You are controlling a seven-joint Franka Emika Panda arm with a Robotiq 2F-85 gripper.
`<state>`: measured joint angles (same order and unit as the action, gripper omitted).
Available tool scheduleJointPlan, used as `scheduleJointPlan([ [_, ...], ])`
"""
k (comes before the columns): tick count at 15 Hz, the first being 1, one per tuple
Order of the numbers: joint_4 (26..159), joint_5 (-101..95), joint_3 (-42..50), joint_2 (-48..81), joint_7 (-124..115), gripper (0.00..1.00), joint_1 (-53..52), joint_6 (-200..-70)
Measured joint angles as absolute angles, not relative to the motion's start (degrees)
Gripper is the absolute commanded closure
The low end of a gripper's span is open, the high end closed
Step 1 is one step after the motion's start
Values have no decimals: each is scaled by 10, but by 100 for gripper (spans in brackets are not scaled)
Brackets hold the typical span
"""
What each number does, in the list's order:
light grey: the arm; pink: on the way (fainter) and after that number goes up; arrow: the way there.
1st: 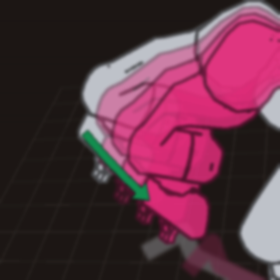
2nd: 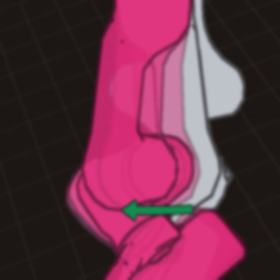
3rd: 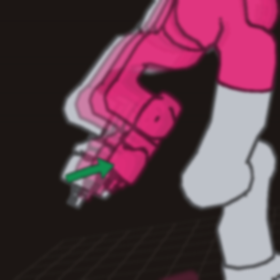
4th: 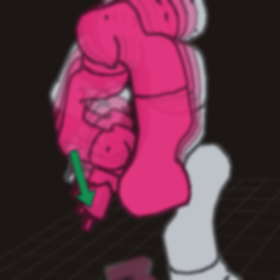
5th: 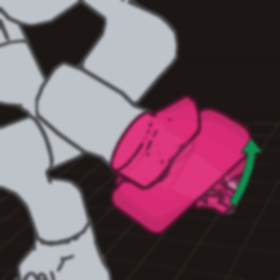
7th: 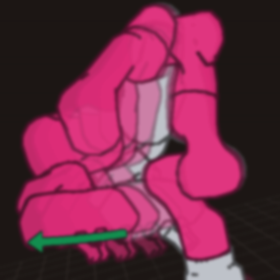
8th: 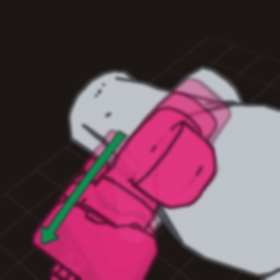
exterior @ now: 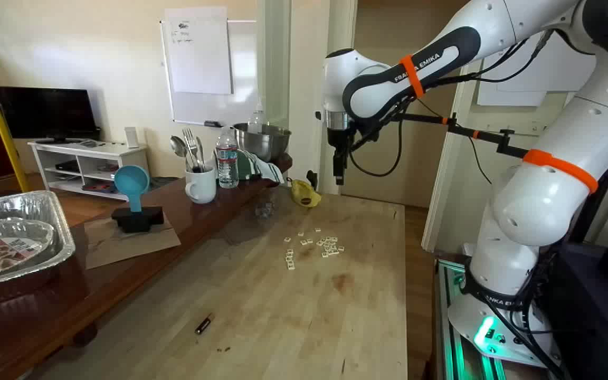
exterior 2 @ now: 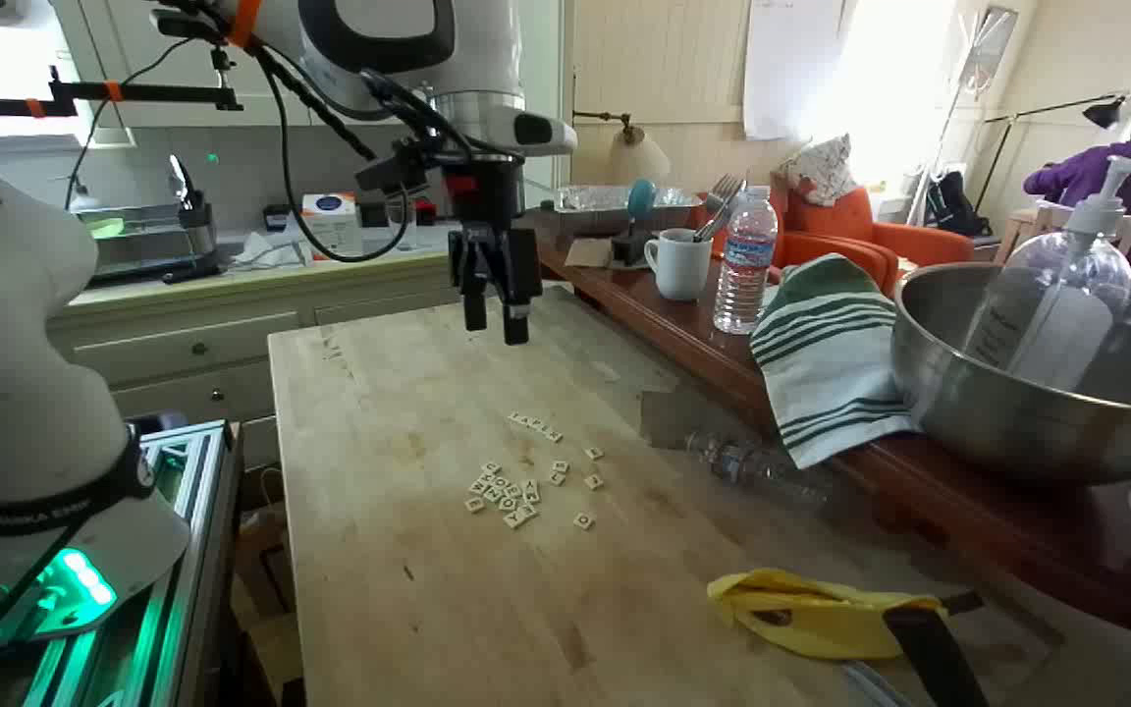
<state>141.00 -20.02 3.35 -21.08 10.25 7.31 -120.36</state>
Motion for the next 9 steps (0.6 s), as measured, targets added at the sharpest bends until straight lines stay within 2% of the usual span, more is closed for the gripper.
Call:
scheduleJointPlan([
  [9,1415,-196,33,-199,130,0,54,-1228],
])
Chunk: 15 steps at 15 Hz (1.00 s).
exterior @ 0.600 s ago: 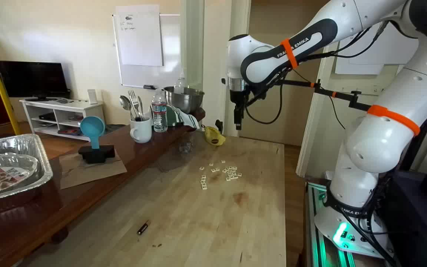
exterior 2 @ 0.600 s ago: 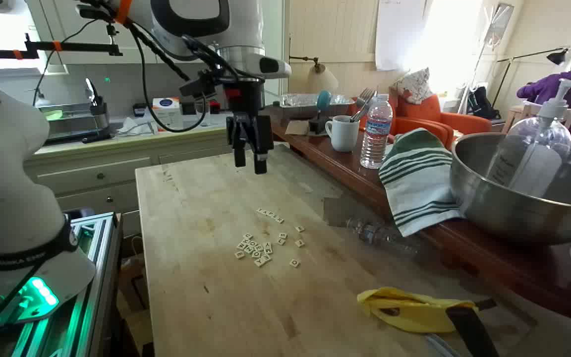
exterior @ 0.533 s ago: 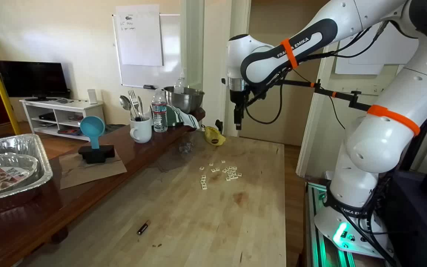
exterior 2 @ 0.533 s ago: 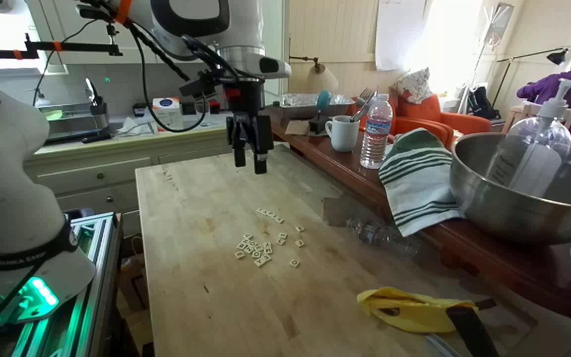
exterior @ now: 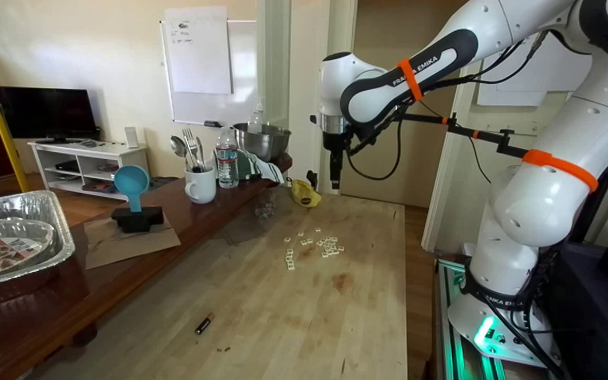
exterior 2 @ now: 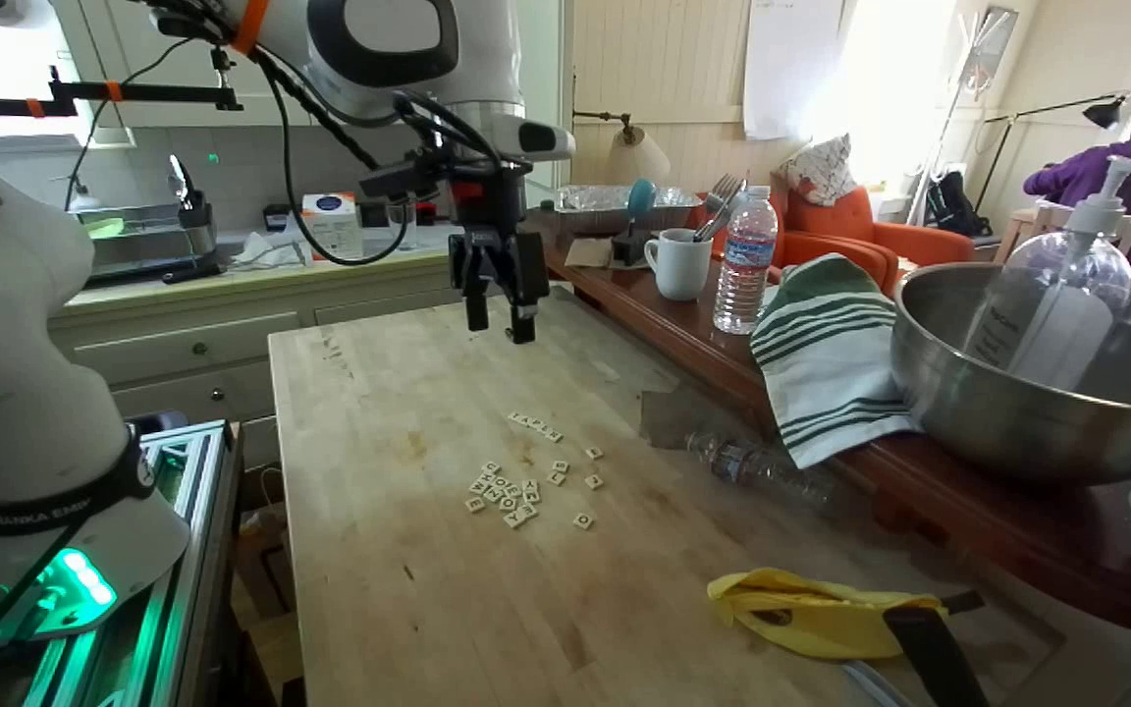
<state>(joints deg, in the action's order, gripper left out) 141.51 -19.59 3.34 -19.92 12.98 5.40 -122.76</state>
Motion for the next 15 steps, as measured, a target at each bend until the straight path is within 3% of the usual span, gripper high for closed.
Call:
scheduleJointPlan([
  [8,1447,-104,31,-48,298,0,-24,-1491],
  [15,1442,-62,26,-19,349,0,-28,-1515],
])
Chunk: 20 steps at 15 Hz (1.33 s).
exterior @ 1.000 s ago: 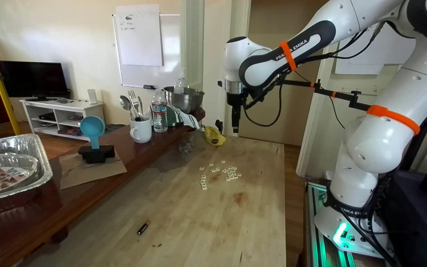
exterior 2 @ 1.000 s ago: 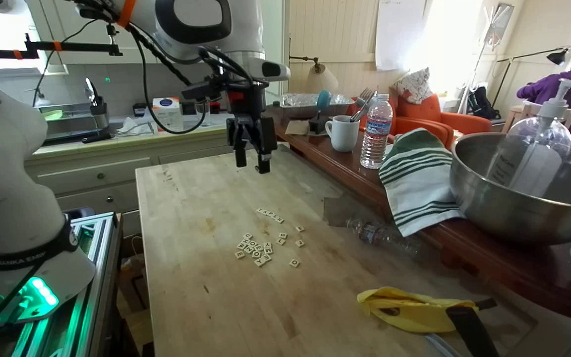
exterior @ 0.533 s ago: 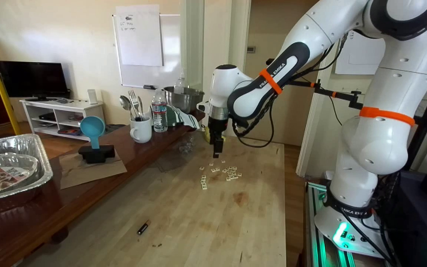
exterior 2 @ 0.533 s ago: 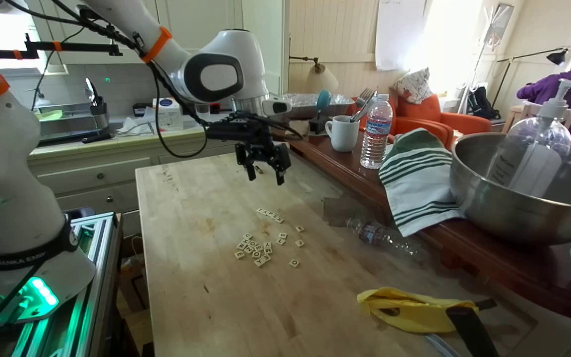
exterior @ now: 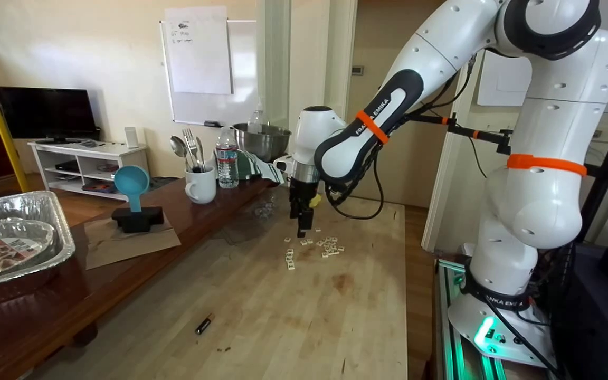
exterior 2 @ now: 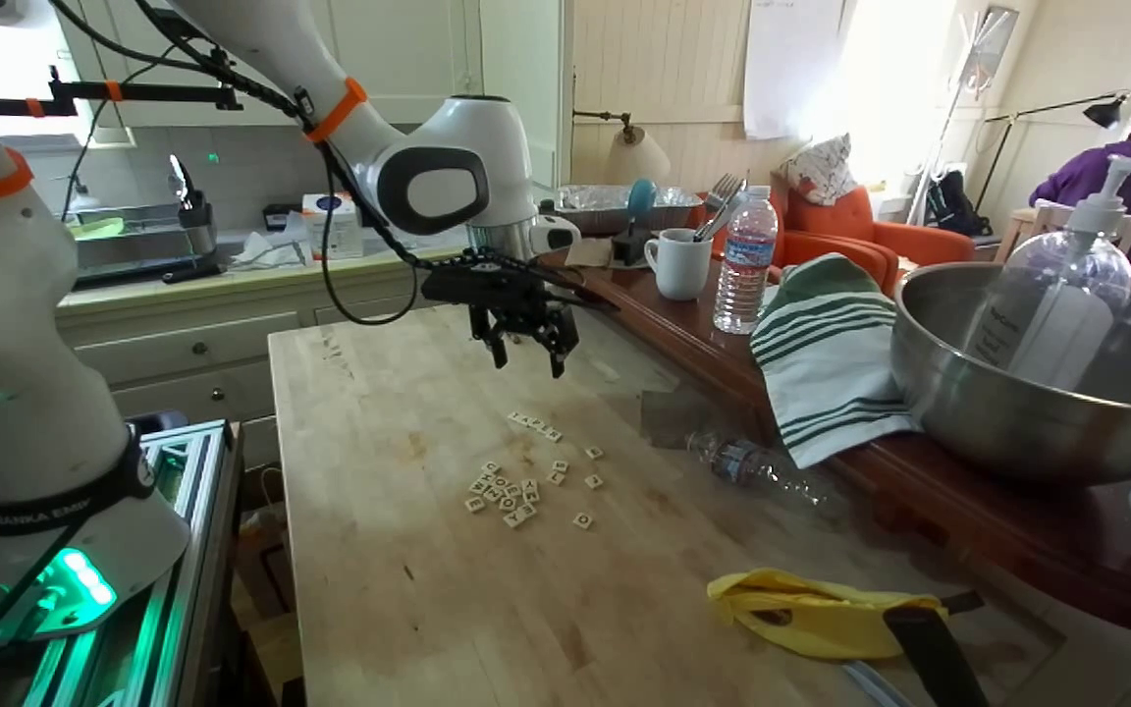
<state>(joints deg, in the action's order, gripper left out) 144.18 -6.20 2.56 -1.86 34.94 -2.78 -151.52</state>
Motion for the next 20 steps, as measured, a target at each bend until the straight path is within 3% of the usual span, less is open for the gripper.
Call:
scheduleJointPlan([
  [1,1443,-65,23,-18,349,25,-28,-1515],
  [2,1444,-66,20,-15,348,26,-28,-1515],
  [11,1445,-69,-8,49,293,96,-28,-1572],
  [13,1446,-74,-8,65,269,100,-26,-1602],
  [20,1446,-75,-11,108,250,100,-24,-1653],
])
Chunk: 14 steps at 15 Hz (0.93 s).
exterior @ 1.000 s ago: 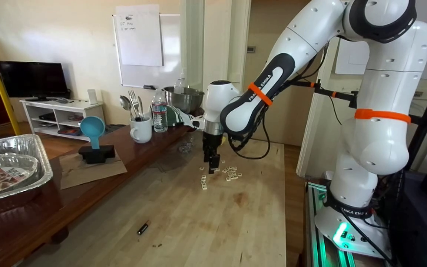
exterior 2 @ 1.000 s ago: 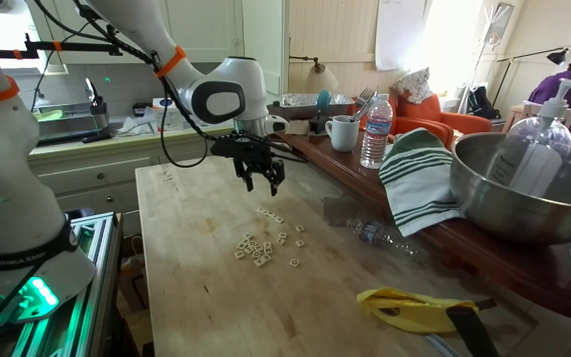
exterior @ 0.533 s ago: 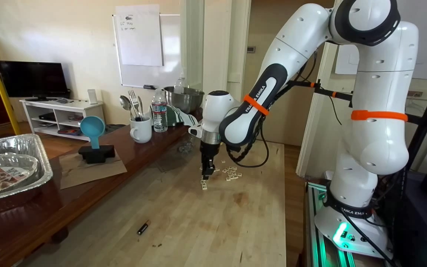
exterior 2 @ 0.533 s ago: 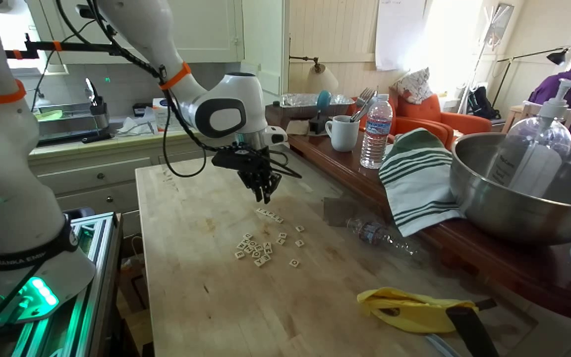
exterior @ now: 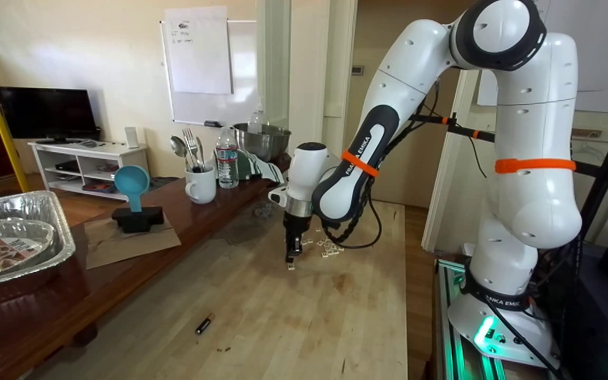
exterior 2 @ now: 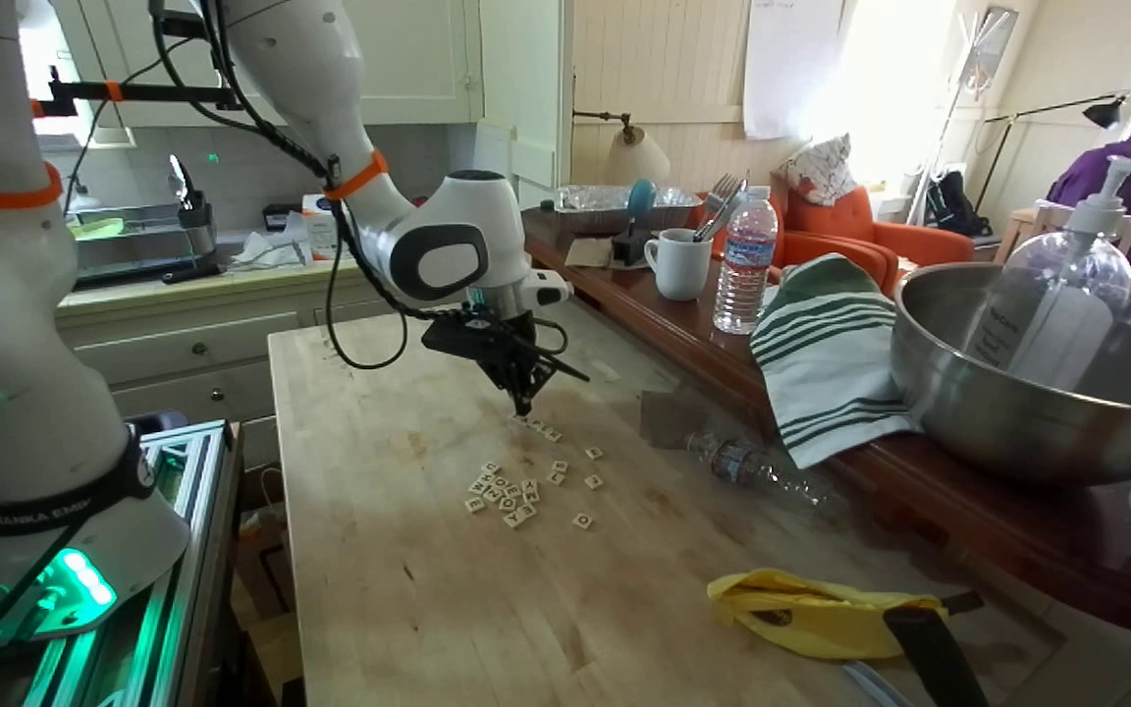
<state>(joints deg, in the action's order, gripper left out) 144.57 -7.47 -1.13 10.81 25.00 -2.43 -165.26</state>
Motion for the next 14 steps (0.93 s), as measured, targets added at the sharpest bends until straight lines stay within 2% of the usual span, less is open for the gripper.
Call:
scheduleJointPlan([
  [14,1446,-72,-53,123,261,100,13,-1681],
])
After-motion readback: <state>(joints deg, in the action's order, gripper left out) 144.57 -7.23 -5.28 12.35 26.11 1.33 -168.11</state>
